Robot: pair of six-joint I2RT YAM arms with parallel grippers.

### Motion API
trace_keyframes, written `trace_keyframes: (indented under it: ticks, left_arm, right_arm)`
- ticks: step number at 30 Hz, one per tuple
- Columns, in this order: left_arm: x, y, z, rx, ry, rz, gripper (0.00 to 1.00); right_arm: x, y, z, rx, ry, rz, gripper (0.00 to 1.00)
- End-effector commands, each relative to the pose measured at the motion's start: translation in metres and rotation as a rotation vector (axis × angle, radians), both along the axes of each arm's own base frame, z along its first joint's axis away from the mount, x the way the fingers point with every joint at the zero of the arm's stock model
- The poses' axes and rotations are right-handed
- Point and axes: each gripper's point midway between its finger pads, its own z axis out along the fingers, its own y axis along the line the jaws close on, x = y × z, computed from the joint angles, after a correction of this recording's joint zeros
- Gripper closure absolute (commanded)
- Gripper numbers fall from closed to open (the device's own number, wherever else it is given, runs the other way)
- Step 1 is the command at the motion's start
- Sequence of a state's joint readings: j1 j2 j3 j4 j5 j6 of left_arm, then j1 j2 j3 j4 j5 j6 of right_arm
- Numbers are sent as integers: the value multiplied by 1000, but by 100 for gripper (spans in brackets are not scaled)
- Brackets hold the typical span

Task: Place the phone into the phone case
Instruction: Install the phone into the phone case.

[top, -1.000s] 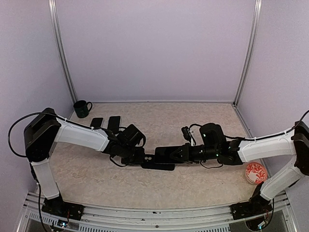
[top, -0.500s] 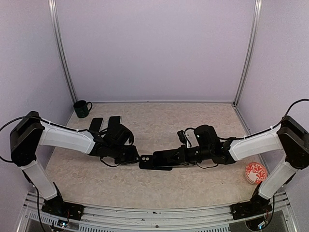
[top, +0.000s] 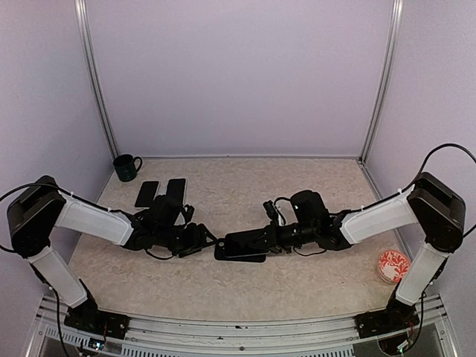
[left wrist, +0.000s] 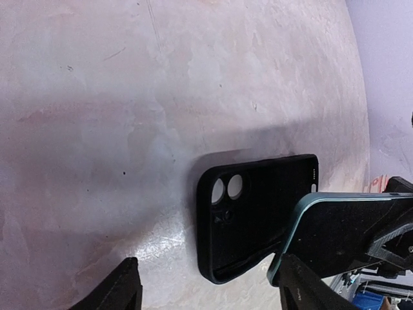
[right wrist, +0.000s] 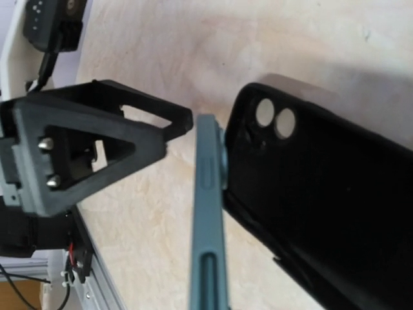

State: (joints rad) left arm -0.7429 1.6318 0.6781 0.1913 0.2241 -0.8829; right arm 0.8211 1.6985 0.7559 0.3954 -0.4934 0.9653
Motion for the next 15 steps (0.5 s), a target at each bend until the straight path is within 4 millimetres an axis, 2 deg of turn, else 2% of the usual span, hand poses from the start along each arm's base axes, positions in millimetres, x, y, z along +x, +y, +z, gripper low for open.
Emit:
trace_keyframes:
  ticks: [1, 6, 7, 15]
  left_arm:
    - [9, -12, 23, -137, -57, -14, 23]
    - [7, -18, 29, -187, -63, -33, 9]
    - [8, -18, 29, -191, -65, -33, 4]
    - [3, -24, 22, -221, -36, -58, 1]
  right_arm:
    - [13, 12, 24, 104, -23, 19, 100]
    - [16, 12, 20, 131, 7, 29, 100]
    - [16, 12, 19, 134, 14, 33, 100]
    - [18, 13, 7, 164, 73, 53, 100]
